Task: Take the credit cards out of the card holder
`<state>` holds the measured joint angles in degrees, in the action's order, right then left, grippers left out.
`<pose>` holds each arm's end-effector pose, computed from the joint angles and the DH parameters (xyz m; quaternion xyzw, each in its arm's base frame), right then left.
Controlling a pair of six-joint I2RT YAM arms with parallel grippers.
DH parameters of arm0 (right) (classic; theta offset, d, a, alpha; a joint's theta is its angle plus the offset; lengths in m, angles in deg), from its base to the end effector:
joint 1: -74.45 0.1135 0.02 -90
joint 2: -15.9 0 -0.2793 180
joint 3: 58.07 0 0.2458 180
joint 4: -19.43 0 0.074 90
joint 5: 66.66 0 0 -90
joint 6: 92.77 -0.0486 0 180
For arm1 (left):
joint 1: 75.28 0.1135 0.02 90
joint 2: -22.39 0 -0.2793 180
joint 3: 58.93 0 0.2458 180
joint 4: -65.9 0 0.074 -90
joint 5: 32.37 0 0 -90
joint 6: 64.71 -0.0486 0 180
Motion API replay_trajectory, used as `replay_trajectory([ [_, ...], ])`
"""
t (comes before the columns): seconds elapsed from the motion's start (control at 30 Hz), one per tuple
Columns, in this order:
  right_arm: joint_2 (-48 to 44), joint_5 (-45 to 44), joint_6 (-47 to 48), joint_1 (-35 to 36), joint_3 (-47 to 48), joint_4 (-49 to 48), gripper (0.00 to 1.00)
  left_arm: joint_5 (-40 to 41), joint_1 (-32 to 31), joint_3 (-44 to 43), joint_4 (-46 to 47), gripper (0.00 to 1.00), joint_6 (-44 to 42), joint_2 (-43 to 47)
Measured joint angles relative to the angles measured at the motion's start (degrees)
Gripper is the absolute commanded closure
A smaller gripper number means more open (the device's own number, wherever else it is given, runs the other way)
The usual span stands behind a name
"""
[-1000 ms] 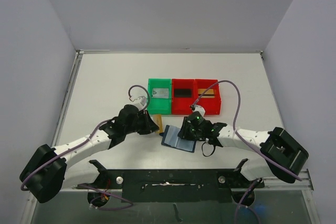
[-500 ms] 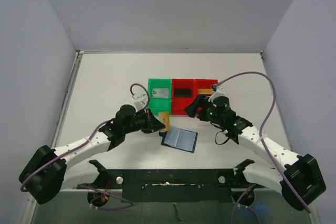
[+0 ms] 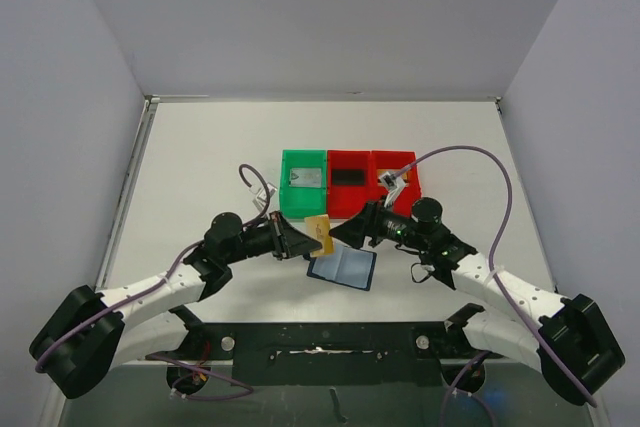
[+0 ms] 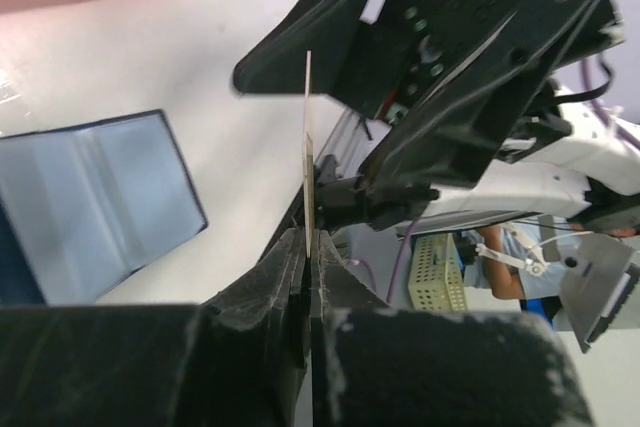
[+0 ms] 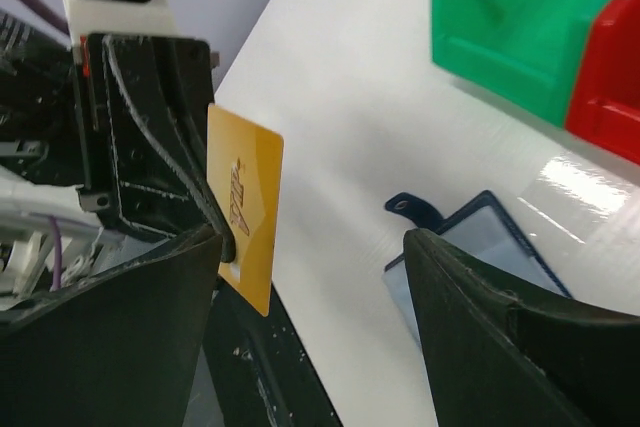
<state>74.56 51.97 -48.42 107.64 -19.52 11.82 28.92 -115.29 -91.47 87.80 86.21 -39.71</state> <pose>0.1709 0.1396 0.2423 -0.0718 0.7680 0.5341 0.3461 0.1525 -0.1585 0.2235 0.0282 0.7468 -0.6106 0.2620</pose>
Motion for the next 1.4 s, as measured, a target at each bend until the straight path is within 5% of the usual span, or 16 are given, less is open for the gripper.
replay_trajectory([
  [0.23, 2.1, 4.2, -0.2, 2.5, 0.0, -4.0, 0.38, -1.3, 0.0, 0.2, 7.3, 1.00, 3.6, 0.5],
  [0.97, 5.3, 13.2, -6.3, 1.2, -0.1, -20.9, 0.83, -3.3, -1.2, 1.2, 10.7, 1.00, 5.5, 0.6],
  [1.17, 5.3, 14.2, -7.7, 0.9, -1.3, -23.1, 0.74, -3.4, -1.3, 1.2, 11.3, 1.00, 5.6, 0.9],
  [1.4, 5.2, 16.0, -8.8, 0.9, -1.9, -24.6, 0.76, -3.7, -1.4, 1.2, 12.3, 1.00, 6.0, 0.9],
])
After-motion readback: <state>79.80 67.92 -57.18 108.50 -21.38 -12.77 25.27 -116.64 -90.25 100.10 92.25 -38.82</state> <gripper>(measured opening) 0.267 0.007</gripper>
